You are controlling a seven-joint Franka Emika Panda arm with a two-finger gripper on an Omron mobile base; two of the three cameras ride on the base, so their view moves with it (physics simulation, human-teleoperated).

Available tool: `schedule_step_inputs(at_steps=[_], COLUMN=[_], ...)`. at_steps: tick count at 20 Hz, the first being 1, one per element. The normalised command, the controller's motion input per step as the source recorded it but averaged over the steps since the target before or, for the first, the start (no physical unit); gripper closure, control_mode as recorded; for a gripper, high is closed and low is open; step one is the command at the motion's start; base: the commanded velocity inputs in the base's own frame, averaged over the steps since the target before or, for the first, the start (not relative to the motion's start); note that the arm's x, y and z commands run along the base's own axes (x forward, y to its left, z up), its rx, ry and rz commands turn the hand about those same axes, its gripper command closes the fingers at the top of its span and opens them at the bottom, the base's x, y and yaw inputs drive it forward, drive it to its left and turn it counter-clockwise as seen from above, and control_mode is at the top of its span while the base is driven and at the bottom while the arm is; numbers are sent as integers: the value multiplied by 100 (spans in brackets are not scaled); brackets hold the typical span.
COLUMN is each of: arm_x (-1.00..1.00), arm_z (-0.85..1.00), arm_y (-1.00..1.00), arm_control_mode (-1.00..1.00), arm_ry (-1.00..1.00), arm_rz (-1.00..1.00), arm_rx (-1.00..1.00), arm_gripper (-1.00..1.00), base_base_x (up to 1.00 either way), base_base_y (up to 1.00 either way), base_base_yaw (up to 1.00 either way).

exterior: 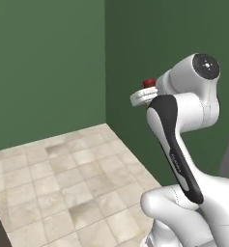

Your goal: Move the hot dog bun to the plate on the dining table and place the condiment next to that plate. Then navigate to the fridge and take the sausage and place it on the plate as well.

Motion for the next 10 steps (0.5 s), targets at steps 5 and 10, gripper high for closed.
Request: schedule_step_inputs(at_steps=[5, 10], arm_x=[0, 0], arm_z=[0, 0], arm_y=[0, 0], arm_control_mode=[100, 100], arm_ry=[0, 0], arm_rz=[0, 0], arm_rx=[0, 0], arm_gripper=[100, 100], base_base_x=[100, 100], base_base_y=[13, 1], base_base_yaw=[15, 31])
